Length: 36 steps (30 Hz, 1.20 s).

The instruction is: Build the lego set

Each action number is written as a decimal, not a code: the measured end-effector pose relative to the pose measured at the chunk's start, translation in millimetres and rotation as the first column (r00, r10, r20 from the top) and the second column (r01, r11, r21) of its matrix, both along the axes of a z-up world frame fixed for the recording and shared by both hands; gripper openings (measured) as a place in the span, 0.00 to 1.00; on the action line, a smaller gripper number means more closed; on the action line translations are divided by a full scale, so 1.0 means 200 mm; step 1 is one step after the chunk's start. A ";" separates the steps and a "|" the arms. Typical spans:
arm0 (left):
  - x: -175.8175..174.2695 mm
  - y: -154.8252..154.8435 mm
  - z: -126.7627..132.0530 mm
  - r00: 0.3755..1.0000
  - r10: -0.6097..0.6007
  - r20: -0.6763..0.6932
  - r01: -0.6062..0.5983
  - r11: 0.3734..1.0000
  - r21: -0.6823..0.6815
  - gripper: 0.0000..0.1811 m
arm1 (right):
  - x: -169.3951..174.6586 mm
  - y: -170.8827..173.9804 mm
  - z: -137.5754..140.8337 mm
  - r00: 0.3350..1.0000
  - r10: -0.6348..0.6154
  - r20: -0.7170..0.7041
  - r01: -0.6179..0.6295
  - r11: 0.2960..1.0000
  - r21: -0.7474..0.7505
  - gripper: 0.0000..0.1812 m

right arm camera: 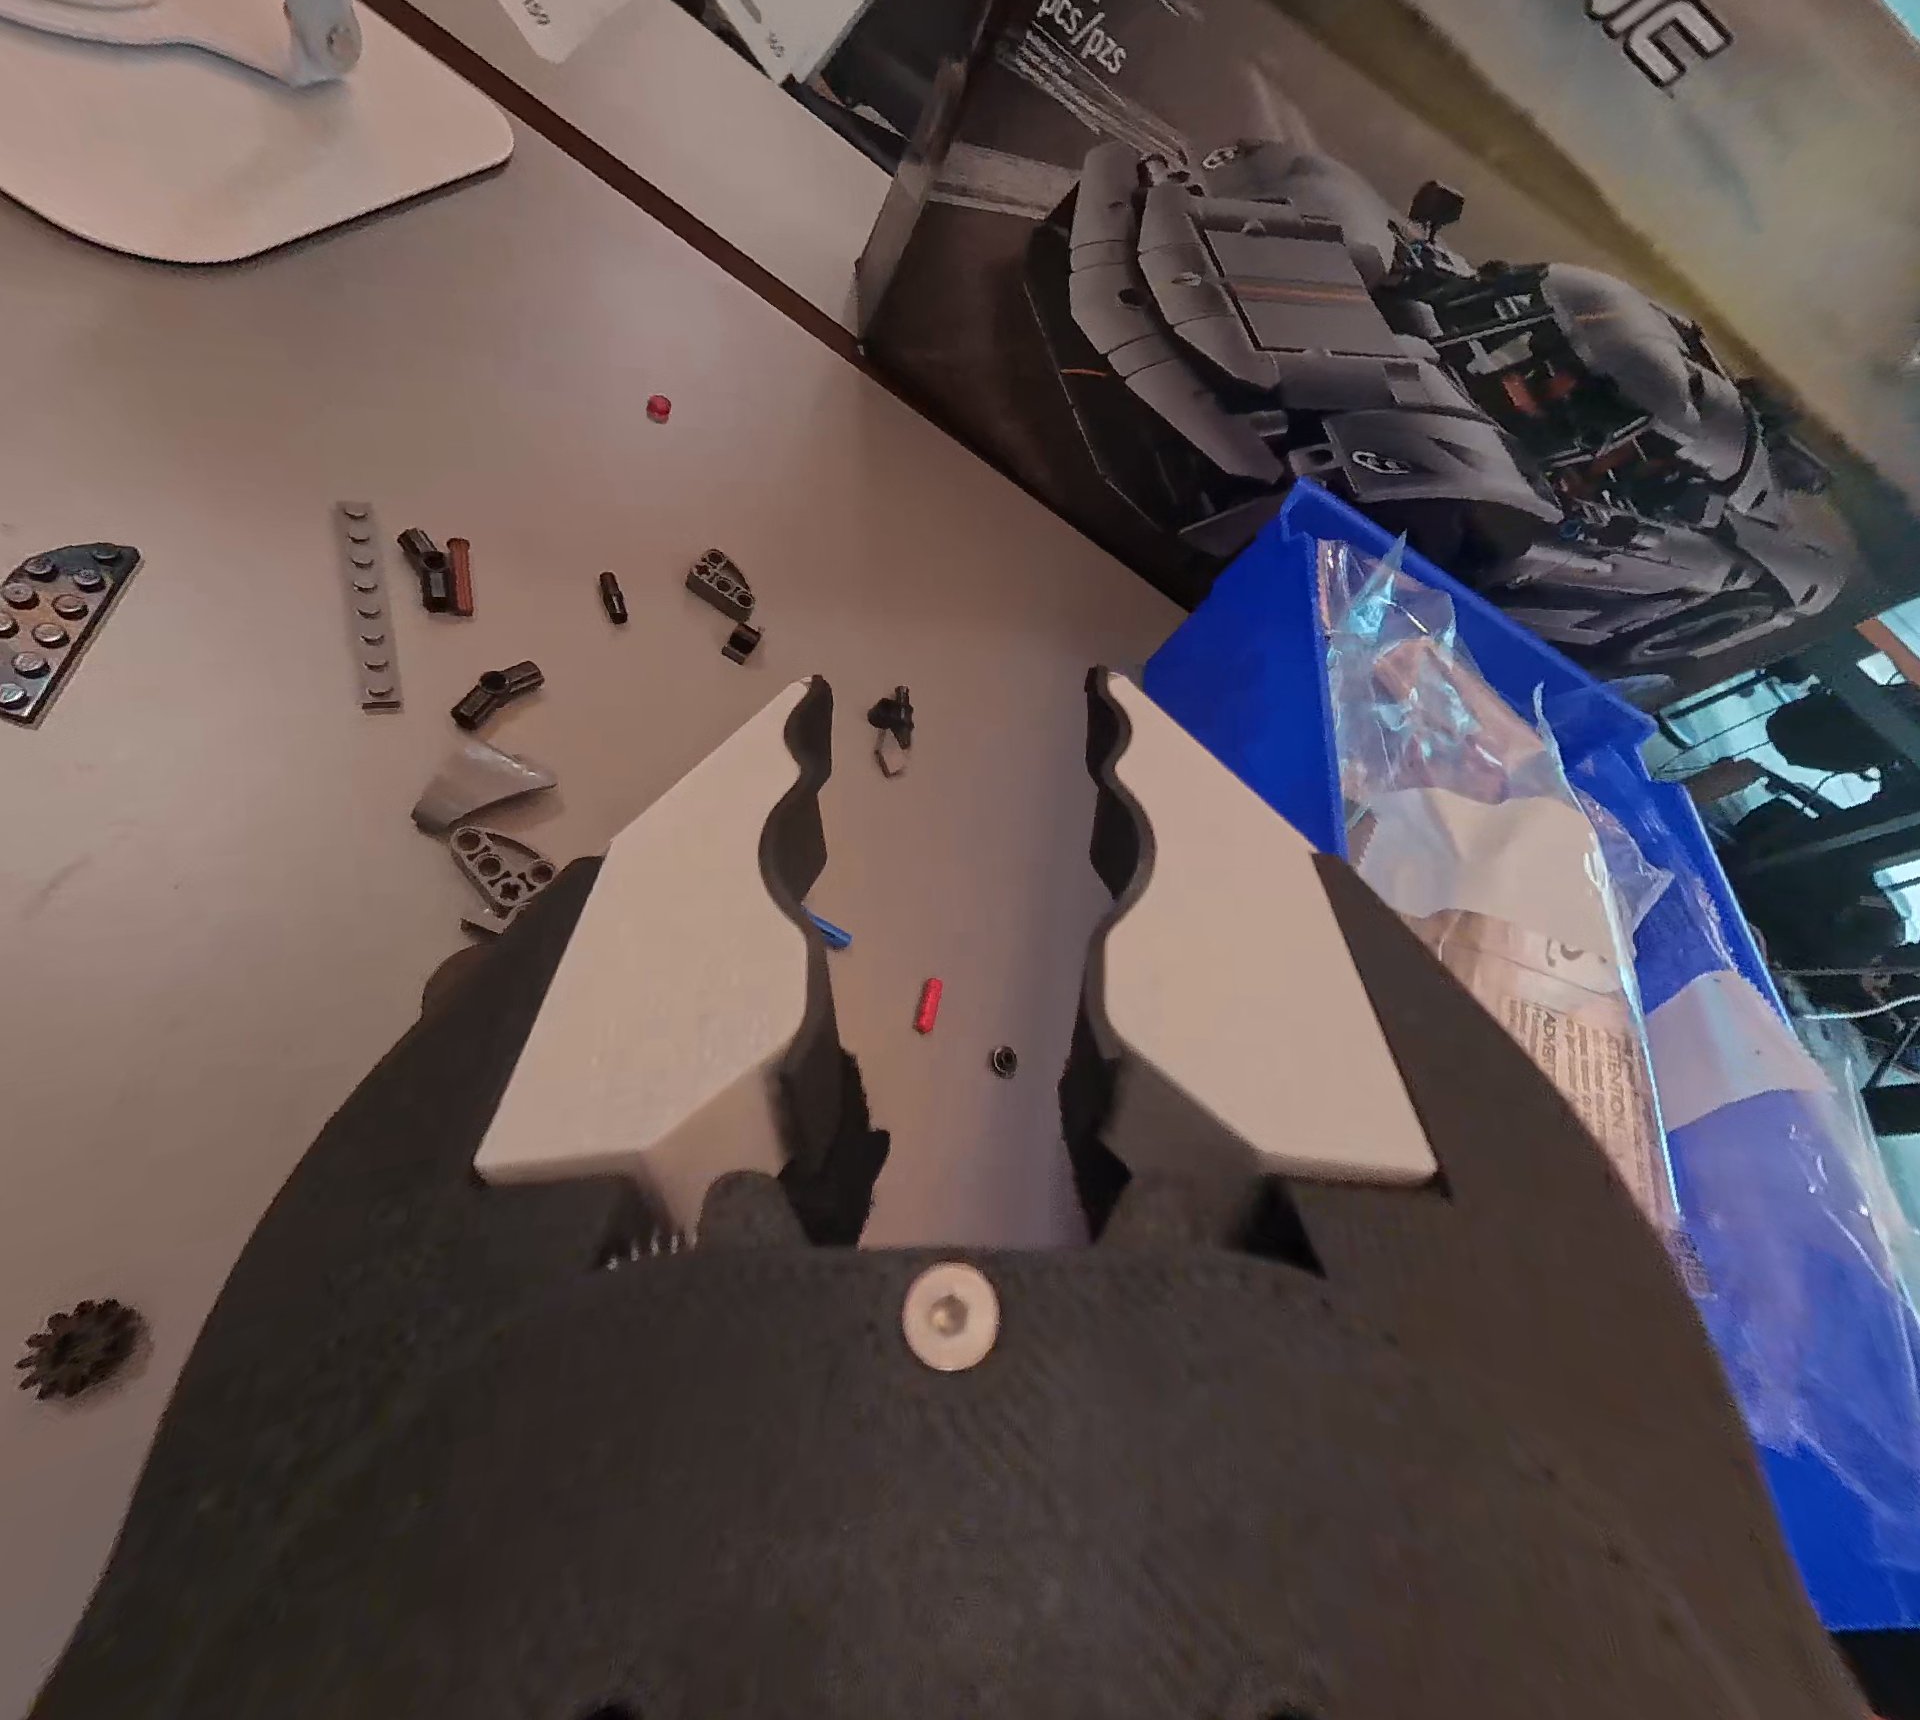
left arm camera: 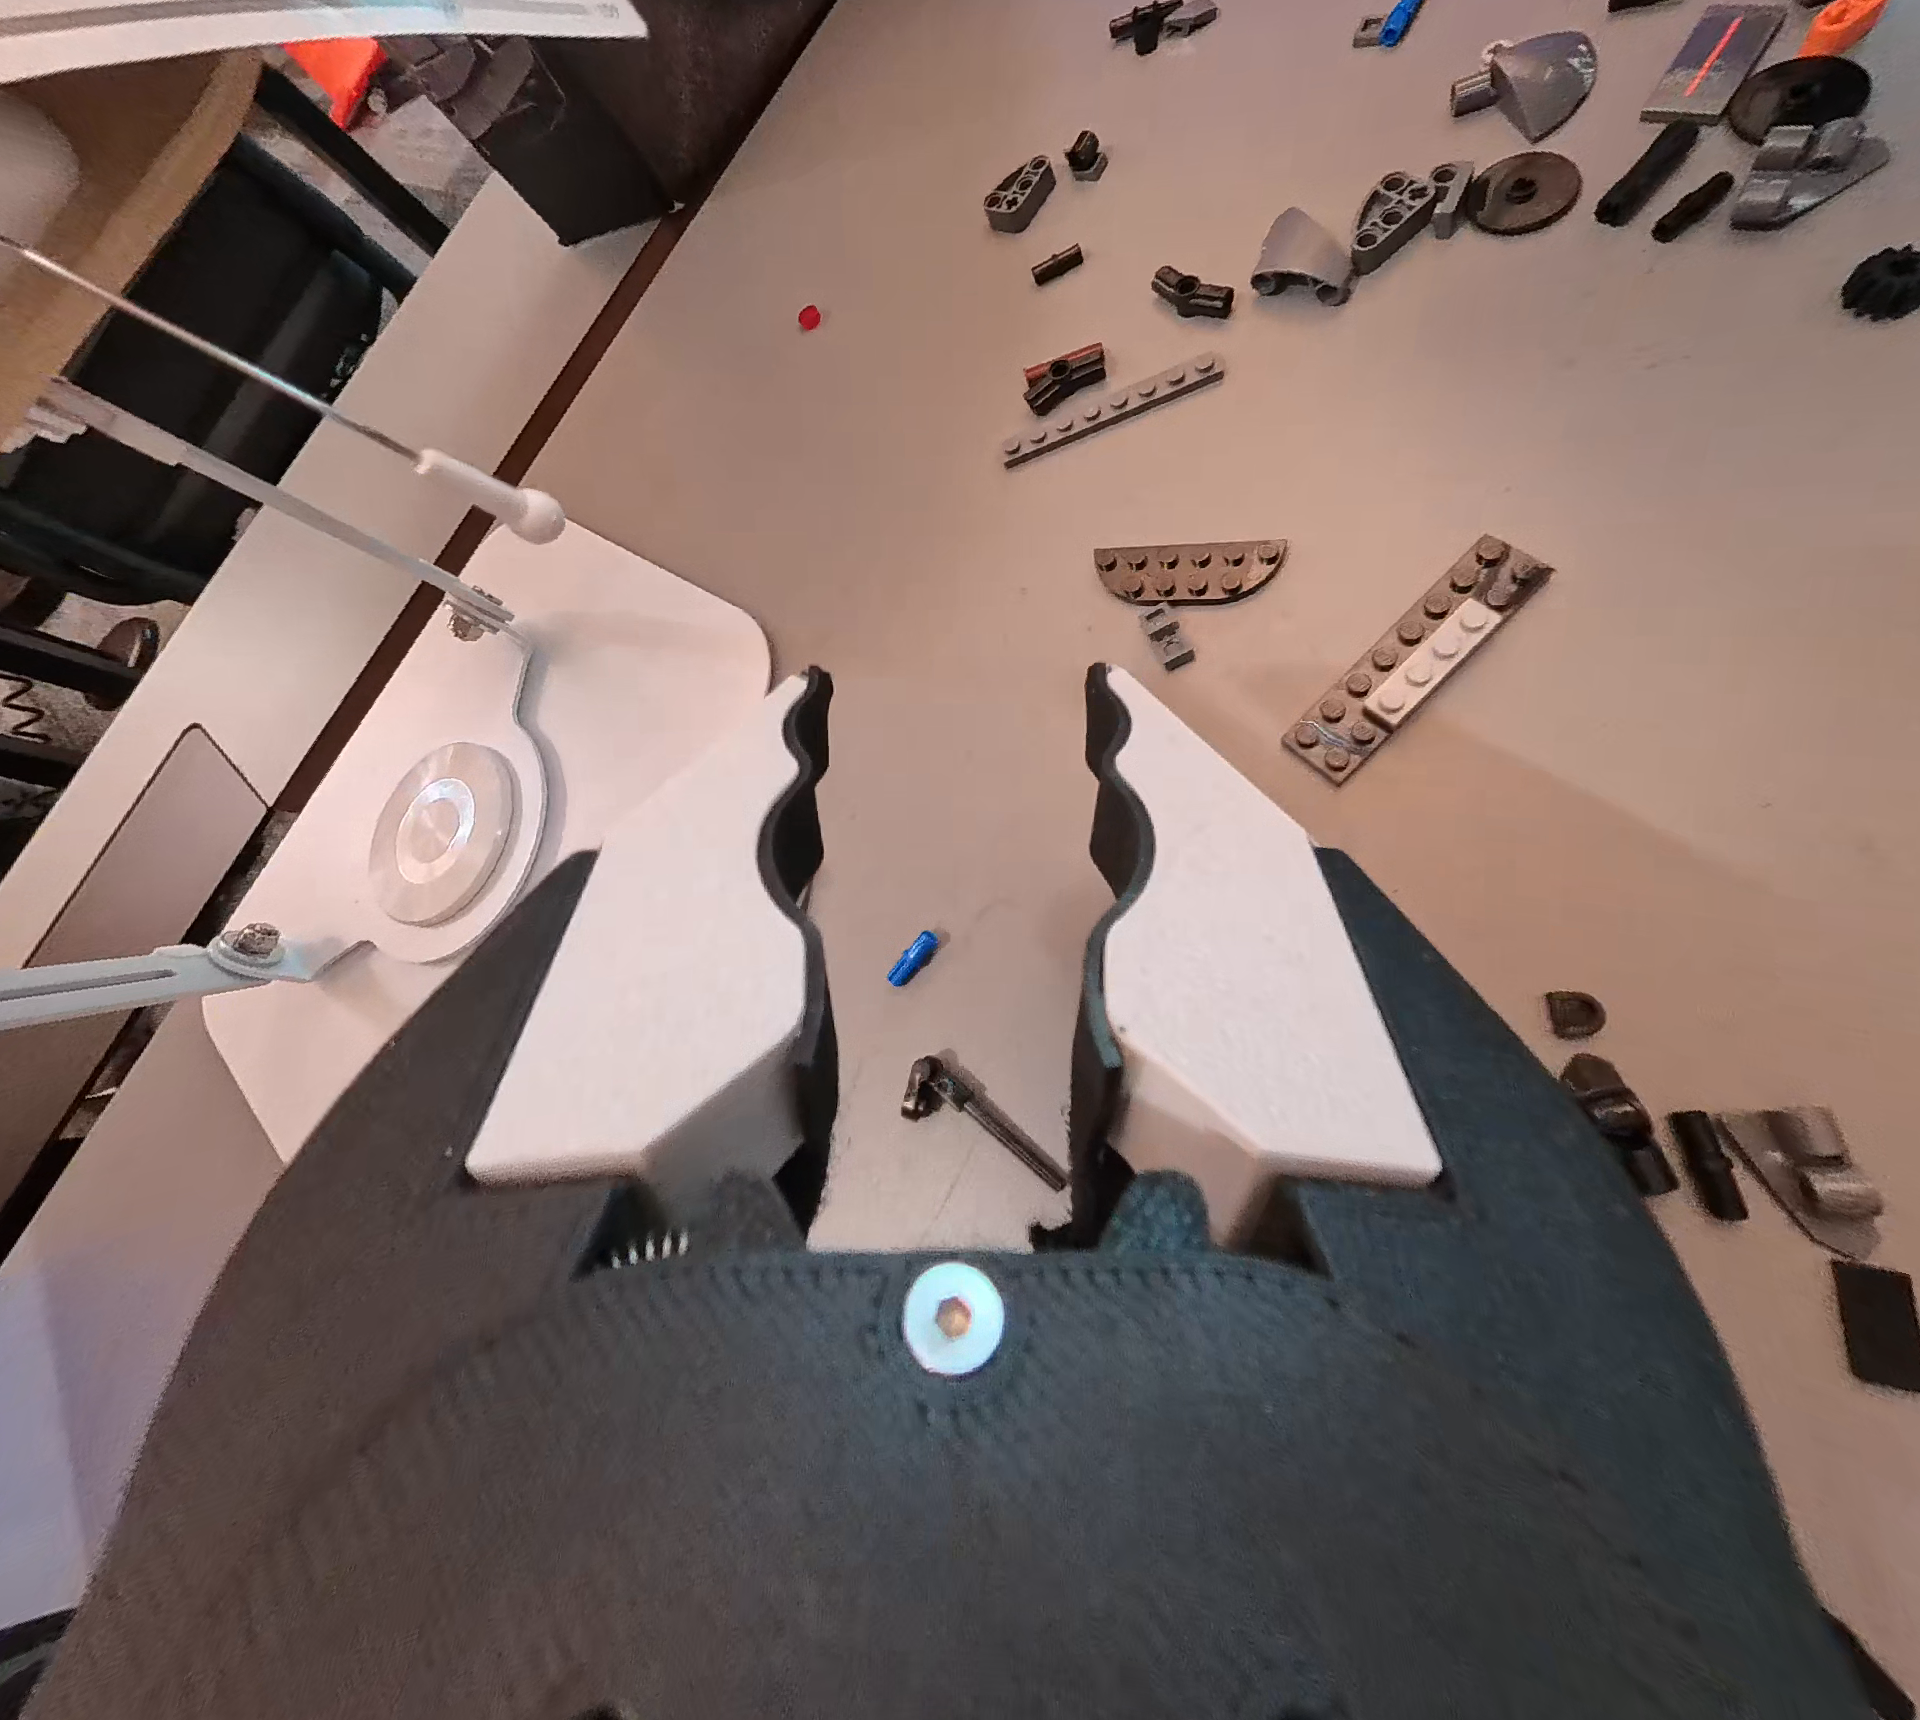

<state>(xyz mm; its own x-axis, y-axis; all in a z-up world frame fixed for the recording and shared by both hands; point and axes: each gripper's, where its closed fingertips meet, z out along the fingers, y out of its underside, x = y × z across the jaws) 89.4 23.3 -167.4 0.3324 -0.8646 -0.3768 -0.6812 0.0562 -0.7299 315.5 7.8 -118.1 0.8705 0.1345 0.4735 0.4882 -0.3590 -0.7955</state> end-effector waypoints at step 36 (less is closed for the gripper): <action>-0.12 0.08 0.07 0.994 0.076 0.081 -0.071 0.995 -0.064 0.22 | -0.04 -0.19 -0.28 0.997 0.072 0.010 -0.062 0.920 -0.387 0.15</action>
<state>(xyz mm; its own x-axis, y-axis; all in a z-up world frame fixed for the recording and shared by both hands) 65.1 39.0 -153.8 0.4236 -0.8572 -0.2927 -0.6188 -0.0378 -0.7847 307.6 -30.9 -174.0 0.8422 0.3683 0.3938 0.5388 -0.6017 -0.5897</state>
